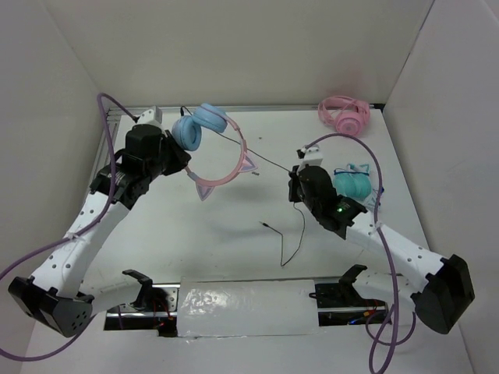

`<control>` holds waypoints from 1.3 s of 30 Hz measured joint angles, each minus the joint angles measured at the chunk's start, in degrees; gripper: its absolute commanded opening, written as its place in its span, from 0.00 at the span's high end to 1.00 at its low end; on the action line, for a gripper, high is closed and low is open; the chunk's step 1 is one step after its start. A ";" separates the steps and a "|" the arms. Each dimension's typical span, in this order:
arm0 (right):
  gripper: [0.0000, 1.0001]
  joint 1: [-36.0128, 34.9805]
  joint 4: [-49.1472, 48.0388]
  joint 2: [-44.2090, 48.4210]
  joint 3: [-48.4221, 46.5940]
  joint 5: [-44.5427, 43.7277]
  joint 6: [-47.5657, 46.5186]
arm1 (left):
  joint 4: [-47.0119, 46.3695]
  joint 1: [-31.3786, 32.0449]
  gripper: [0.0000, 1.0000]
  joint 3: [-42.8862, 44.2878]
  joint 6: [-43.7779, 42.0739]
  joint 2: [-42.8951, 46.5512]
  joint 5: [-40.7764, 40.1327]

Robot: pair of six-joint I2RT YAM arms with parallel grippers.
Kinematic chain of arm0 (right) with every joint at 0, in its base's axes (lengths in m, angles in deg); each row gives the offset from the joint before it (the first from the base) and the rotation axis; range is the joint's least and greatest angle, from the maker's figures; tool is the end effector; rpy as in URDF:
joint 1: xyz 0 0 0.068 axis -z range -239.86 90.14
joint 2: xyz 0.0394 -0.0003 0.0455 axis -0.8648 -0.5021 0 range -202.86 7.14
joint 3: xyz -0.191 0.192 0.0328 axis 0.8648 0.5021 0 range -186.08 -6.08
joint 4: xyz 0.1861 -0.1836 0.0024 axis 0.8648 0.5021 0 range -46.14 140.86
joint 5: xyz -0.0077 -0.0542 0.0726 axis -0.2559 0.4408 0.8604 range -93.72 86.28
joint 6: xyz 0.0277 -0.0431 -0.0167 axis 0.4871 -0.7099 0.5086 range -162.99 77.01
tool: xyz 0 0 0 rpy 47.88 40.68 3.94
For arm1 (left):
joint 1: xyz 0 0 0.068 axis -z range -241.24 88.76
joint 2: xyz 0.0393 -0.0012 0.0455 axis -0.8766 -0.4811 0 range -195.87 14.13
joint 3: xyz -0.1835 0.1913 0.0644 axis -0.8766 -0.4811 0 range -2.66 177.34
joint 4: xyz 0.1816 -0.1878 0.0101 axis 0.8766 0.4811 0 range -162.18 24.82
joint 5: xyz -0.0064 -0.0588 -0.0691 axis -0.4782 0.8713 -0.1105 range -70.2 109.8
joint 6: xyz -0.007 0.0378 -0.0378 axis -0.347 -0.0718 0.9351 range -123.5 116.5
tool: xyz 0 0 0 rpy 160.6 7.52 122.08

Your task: Wrap the headphones

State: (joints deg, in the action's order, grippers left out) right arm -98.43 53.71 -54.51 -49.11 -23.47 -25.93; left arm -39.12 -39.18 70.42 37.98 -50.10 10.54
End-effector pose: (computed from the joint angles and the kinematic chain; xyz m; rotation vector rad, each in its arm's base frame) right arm 0.1956 0.1406 0.2733 -0.1724 2.0380 0.2518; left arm 0.2224 -0.0840 0.4035 -0.4467 1.9808 -0.5509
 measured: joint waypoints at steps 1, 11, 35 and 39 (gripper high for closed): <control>1.00 0.24 0.72 1.14 -0.42 -0.48 -0.20 | 0.33 0.00 1.00 0.00 -0.35 -0.33 -0.50; 1.00 -1.22 7.93 4.94 -12.09 -0.59 -2.21 | 7.26 0.11 1.00 1.22 2.75 -8.94 -8.61; 0.66 -20.61 0.42 -20.94 -29.40 22.38 -2.21 | 30.88 2.89 1.00 24.26 33.99 -30.71 -8.96; 0.64 -22.16 -7.26 -19.78 -24.81 26.80 -1.95 | 25.81 2.78 1.00 22.47 35.47 -29.68 -7.32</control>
State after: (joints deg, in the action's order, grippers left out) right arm -120.59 46.45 -74.29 -73.92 3.33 -27.88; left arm -13.31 -36.40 92.89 73.45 -79.78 3.22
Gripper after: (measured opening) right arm 0.352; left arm 0.202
